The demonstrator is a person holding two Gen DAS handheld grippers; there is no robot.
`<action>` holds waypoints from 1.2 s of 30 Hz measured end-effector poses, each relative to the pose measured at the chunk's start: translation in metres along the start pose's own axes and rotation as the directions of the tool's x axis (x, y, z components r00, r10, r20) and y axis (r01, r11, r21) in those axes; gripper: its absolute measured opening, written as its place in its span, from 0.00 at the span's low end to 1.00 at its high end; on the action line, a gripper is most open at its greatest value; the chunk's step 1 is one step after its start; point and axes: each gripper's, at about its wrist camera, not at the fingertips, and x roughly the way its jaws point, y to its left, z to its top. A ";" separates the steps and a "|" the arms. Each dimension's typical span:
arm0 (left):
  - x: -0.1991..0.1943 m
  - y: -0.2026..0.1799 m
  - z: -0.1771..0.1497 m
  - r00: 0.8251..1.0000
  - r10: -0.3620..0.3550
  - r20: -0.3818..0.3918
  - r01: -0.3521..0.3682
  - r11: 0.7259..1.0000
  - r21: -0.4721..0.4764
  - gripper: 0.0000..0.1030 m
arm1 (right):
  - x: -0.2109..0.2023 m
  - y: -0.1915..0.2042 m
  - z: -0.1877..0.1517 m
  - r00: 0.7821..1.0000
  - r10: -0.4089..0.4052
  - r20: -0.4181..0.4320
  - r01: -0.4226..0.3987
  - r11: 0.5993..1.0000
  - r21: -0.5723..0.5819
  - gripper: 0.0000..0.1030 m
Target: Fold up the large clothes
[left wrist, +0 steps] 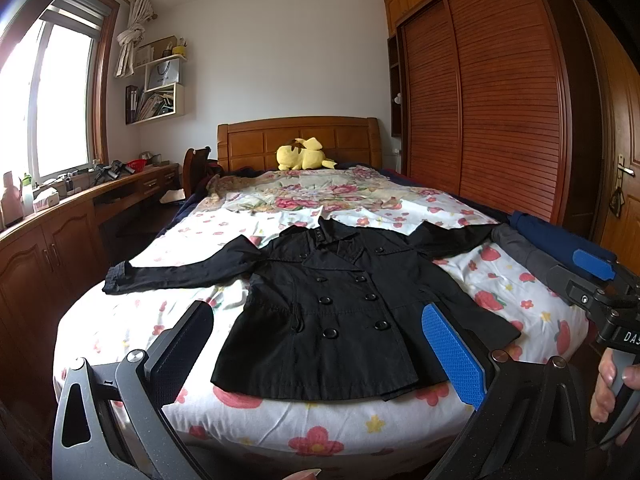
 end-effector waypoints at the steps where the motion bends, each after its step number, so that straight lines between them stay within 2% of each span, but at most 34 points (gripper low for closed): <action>1: 0.000 0.001 0.000 1.000 0.000 0.001 0.000 1.000 0.000 1.00 | 0.000 0.000 -0.002 1.000 0.000 0.000 0.000 1.000 0.000 1.00; 36: 0.001 -0.002 0.000 1.000 0.002 -0.003 -0.002 1.000 0.004 1.00 | 0.001 -0.001 -0.001 1.000 0.003 -0.006 -0.003 1.000 0.002 1.00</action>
